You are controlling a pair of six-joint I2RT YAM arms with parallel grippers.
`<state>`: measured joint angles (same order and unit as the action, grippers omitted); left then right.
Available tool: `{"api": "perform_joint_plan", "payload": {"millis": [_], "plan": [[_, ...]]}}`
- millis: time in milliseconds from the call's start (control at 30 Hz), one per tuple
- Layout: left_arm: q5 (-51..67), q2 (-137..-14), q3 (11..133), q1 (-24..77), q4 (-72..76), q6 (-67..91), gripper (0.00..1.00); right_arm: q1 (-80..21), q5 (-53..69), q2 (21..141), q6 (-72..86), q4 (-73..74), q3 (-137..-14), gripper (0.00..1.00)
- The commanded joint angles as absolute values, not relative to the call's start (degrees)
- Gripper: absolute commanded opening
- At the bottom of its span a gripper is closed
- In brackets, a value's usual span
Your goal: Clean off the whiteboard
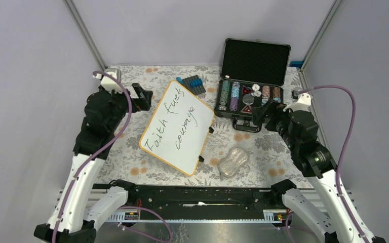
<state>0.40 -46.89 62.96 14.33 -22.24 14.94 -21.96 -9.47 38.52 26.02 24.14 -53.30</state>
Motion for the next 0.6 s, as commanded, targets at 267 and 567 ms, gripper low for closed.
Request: {"api": "perform_joint_plan", "payload": {"millis": [267,567], "plan": [[0.2,-55.8,64.8,14.1,-26.7,11.3,0.99,-22.2,-5.5,60.2,28.8,27.7,-52.7,1.00],[-2.1,-58.1,60.6,14.1,-25.7,10.5,0.99,-36.1,-15.2,67.5,48.4,26.2,-49.1,1.00]]}}
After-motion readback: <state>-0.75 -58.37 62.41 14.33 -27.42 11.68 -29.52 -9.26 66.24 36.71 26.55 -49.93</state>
